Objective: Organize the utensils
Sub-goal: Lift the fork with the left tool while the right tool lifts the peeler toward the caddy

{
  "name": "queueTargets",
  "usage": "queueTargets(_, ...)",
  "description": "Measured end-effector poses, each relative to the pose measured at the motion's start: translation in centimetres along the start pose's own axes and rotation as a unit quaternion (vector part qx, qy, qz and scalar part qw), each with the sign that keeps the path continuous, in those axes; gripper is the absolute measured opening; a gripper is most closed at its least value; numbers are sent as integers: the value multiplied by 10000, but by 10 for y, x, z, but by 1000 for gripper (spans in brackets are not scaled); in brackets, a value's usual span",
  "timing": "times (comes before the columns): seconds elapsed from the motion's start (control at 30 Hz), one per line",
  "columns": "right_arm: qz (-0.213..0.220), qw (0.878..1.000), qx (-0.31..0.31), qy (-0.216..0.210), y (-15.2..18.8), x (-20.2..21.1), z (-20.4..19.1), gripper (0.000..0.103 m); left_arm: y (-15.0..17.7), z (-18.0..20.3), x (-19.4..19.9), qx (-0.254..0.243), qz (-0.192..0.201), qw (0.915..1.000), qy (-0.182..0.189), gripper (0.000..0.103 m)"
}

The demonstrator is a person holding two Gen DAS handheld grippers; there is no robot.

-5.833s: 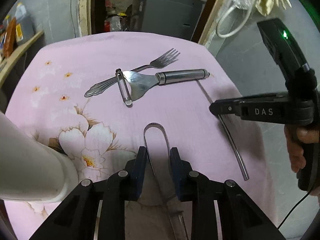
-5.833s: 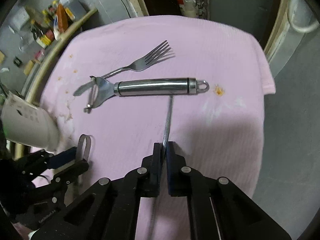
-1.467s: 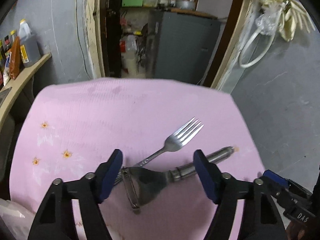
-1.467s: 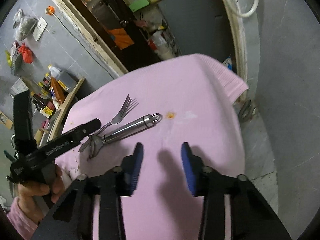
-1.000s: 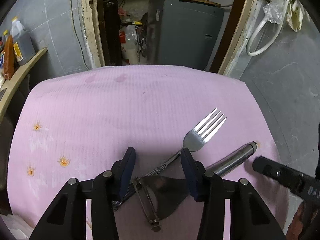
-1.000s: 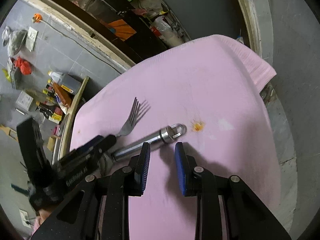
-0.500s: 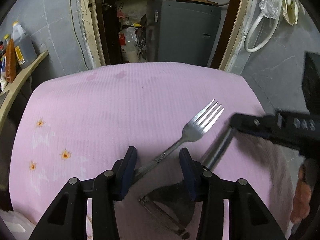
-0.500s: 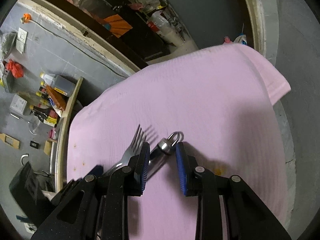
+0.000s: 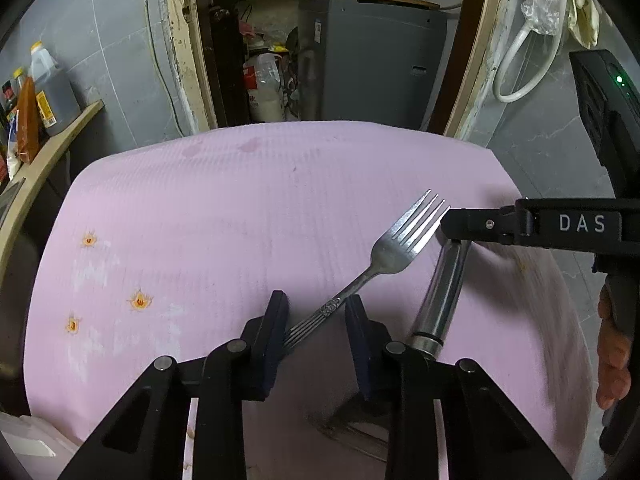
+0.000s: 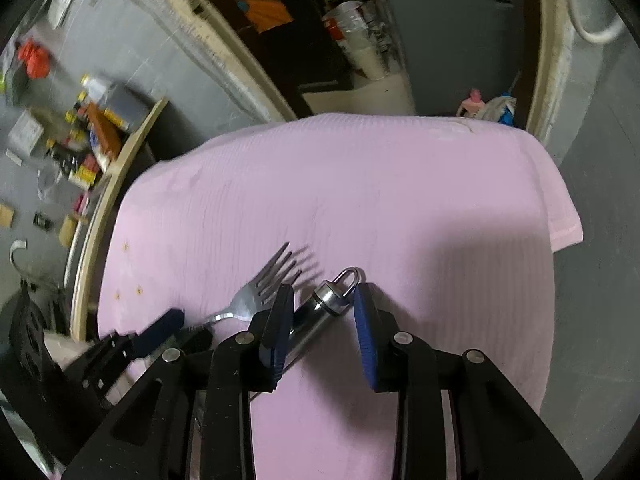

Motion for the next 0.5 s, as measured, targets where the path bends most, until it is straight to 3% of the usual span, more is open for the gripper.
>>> queueTargets(0.23, -306, 9989, 331, -118, 32, 19, 14, 27, 11, -1, 7, 284, -242, 9992, 124, 19)
queueTargets(0.5, -64, 9994, -243, -230, 63, 35, 27, 29, 30, 15, 15, 288, -409, 9973, 543, 13)
Point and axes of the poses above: each gripper's, at about its wrist camera, not at the fingertips, and x roughly against the way its jaws point, z to its right, y to its underside, the point moved 5 cm from there along -x, roughly the way its jaws point, and after that the axes turned 2 degrees about -x, right-handed, at the moved point
